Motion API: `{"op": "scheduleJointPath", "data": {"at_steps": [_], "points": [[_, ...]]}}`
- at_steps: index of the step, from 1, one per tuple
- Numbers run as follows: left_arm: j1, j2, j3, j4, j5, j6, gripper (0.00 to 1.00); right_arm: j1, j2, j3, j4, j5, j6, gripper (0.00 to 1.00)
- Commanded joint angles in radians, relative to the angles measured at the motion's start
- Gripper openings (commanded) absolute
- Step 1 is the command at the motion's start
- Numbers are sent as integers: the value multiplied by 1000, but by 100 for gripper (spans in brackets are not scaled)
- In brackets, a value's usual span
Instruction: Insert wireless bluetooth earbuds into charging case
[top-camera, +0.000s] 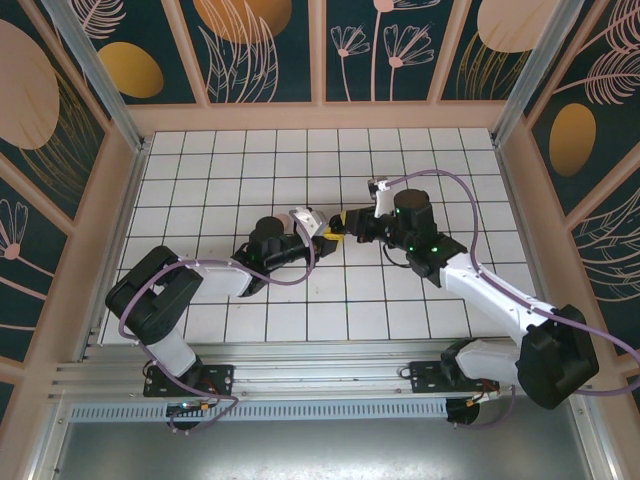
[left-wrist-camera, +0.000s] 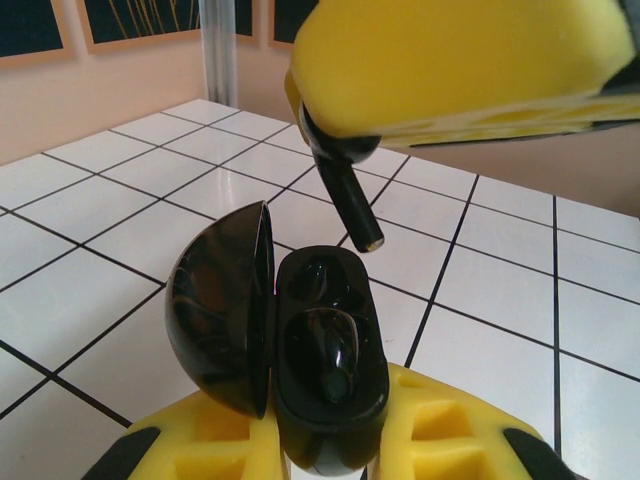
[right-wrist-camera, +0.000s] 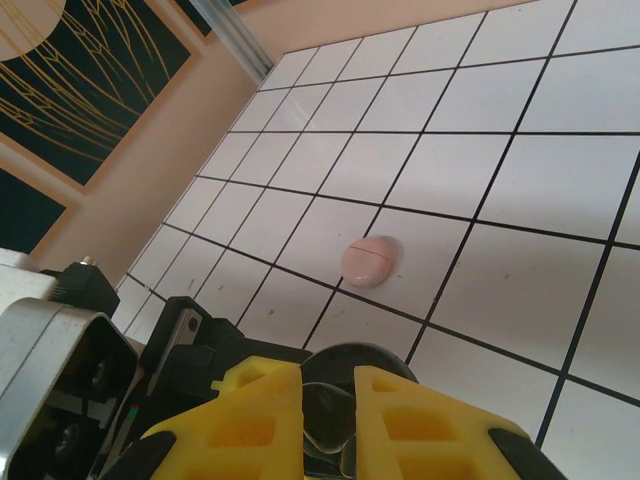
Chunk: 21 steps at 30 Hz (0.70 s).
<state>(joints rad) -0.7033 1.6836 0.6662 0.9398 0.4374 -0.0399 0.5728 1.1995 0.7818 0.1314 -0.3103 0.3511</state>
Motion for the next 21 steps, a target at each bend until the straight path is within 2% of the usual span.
{"op": "scheduleJointPath", "data": {"at_steps": [1,21], "points": [[-6,-7,22,37,18,-14,8,11,7,-16,42,-5,1,16],[-7,-48,31,37,21,-32,8,24,18,-41,65,37,-22,16]]}}
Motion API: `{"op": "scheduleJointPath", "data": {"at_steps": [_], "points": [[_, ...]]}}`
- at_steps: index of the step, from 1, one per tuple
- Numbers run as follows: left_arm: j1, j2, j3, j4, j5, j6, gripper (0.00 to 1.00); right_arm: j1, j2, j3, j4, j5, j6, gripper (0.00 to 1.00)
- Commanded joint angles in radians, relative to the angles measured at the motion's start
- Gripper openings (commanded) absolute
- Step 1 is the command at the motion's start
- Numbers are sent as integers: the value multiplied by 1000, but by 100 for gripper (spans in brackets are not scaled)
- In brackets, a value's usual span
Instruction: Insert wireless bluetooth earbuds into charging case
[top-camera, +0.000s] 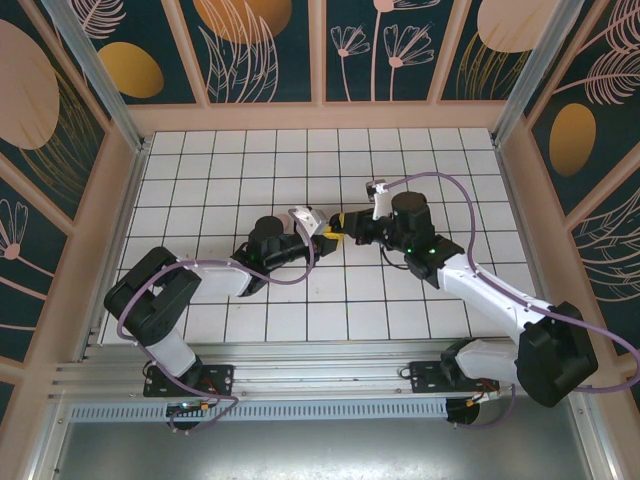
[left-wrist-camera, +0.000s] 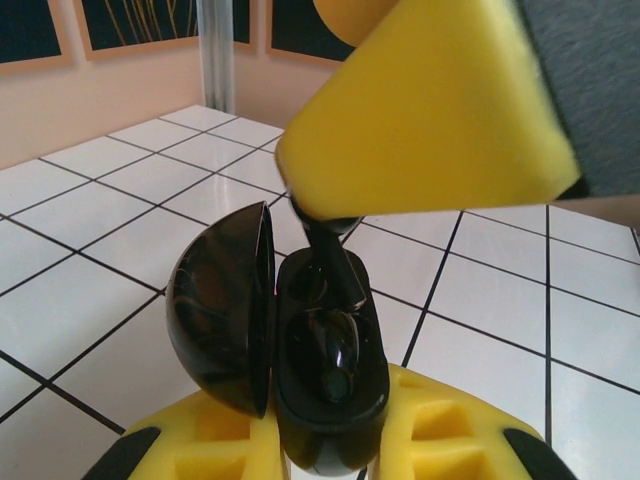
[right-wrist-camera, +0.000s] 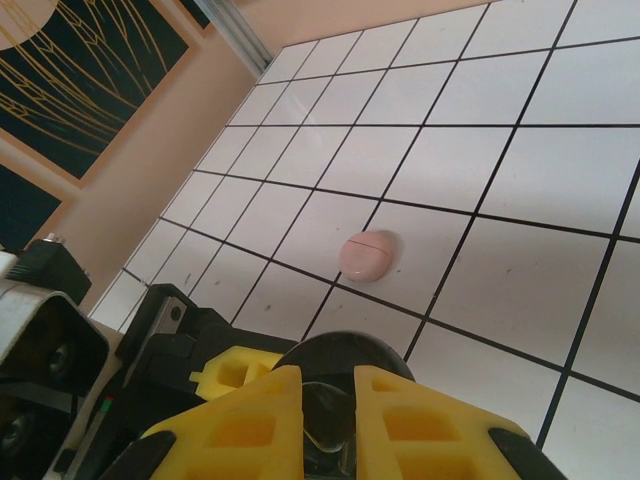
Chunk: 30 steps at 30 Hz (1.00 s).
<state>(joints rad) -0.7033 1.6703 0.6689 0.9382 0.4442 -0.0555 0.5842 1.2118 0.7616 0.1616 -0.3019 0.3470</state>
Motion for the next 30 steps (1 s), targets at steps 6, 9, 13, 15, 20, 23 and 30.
{"op": "scheduleJointPath", "data": {"at_steps": [6,9,13,15,20,23,30], "points": [[-6,-47,30,42,4,-27,8,25,1,-24,3,56,-47,16],[-7,-51,31,39,-10,-30,8,29,-9,-24,-14,65,-62,16],[-6,-58,31,33,-22,-32,8,35,-23,-30,-26,57,-76,16],[-7,-61,28,32,-32,-31,8,37,-30,-34,-28,45,-79,16],[-6,-73,22,34,-47,-21,8,45,-25,-33,-17,25,-75,17],[-7,-81,26,25,-56,-17,8,50,-15,-33,-20,24,-72,17],[-7,-84,34,15,-64,-15,8,55,-31,-46,-25,43,-66,21]]}}
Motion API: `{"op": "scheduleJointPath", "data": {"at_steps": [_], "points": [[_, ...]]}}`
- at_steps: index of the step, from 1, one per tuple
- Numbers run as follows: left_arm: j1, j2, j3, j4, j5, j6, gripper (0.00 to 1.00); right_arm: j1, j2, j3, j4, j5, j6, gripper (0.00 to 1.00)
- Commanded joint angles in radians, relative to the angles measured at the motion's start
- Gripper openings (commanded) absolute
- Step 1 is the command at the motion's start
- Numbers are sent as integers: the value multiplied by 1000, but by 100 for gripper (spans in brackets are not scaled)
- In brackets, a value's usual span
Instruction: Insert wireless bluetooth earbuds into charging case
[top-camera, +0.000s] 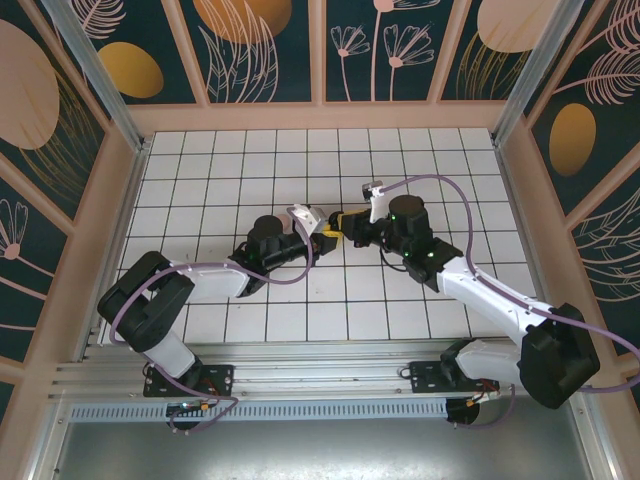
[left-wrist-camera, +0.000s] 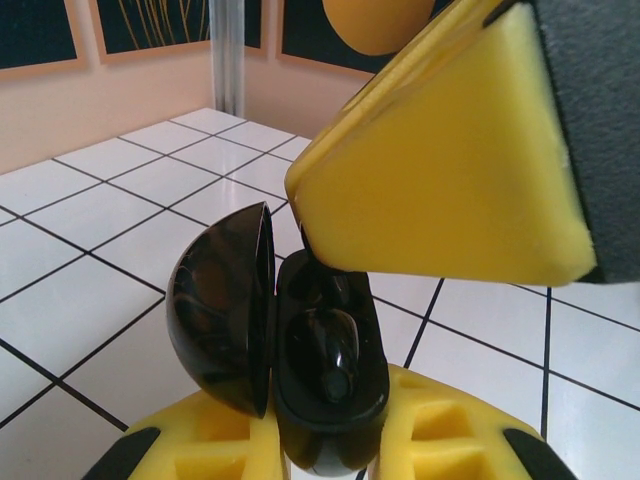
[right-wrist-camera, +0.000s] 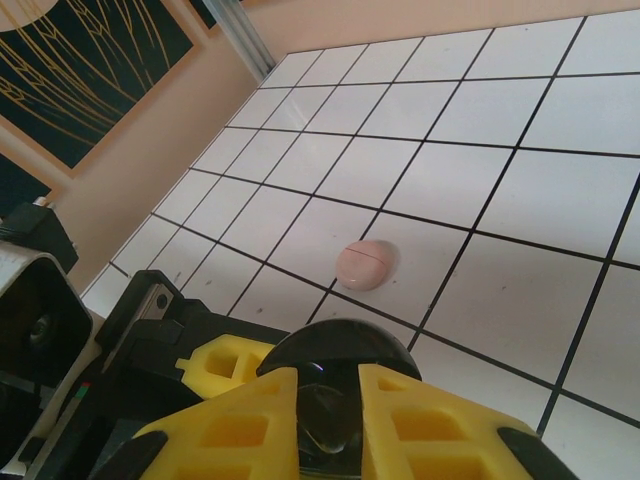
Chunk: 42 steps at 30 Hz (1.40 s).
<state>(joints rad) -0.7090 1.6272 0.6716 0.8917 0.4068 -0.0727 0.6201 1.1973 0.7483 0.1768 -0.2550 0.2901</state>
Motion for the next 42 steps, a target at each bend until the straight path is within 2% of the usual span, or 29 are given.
{"op": "scheduleJointPath", "data": {"at_steps": [1,9,17,22,35,41,42], "points": [[-1,-41,35,60,-28,2,8,20,-20,-32,-40,-4,-9,22],[-1,-47,46,20,-34,22,9,20,-29,-15,-49,-7,0,30],[-1,-58,53,-16,-37,40,9,15,-55,20,-72,-13,0,49],[-1,-63,51,-29,-49,44,9,10,-67,43,-77,-23,2,56],[-1,-78,53,-87,-77,76,9,-64,-87,88,-89,-107,53,60],[-1,-83,51,-99,-79,87,9,-66,-79,89,-111,-132,73,60],[0,-85,49,-101,-79,88,9,-97,-80,89,-114,-133,75,60]]}}
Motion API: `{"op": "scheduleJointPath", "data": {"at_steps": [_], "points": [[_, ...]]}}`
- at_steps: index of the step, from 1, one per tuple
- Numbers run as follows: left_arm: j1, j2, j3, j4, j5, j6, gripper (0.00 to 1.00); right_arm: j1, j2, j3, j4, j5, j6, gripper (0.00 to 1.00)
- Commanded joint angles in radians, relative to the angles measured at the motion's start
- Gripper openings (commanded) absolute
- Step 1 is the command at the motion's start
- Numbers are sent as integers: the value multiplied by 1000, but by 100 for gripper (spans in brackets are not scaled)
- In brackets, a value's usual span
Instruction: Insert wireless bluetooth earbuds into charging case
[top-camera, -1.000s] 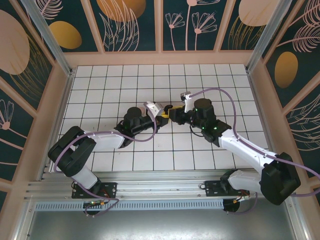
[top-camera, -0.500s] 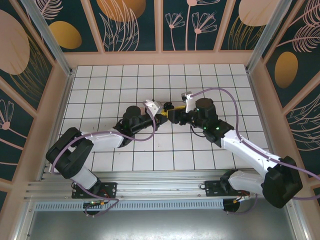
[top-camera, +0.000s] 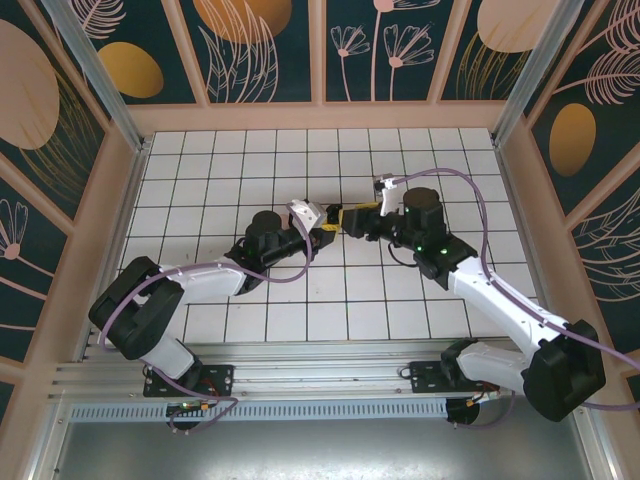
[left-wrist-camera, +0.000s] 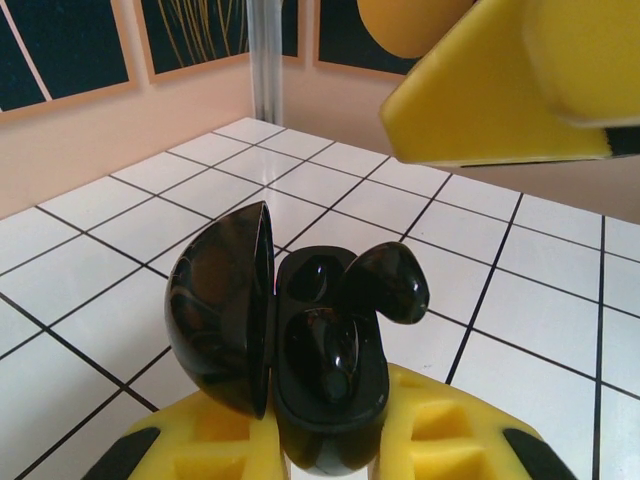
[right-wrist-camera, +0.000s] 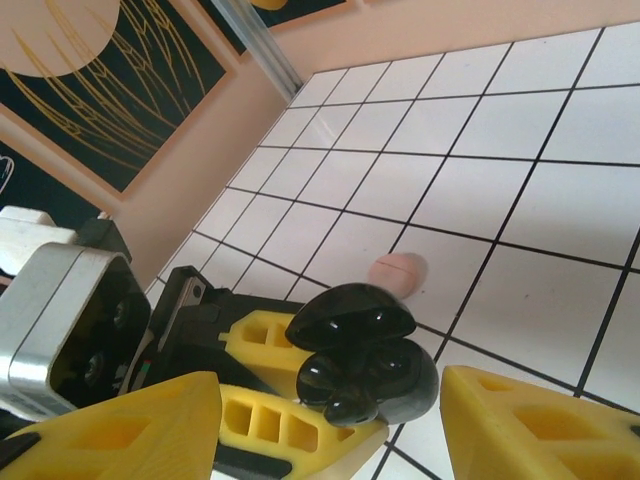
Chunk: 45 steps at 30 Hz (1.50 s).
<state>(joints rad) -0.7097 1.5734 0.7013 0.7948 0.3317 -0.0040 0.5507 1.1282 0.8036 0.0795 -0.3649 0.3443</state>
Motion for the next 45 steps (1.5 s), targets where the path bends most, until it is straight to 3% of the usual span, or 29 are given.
{"op": "scheduleJointPath", "data": {"at_steps": [1,14,31,45], "points": [[0,-33,17,-3,-6,20,9,-34,-11,33,-22,-25,24,60],[0,-38,18,-16,-5,32,9,-73,29,38,-80,-59,68,60],[0,-39,21,-23,-5,35,9,-34,97,70,-74,-127,39,60],[0,-48,17,-23,-6,36,9,-37,89,60,-118,-57,32,56]]}}
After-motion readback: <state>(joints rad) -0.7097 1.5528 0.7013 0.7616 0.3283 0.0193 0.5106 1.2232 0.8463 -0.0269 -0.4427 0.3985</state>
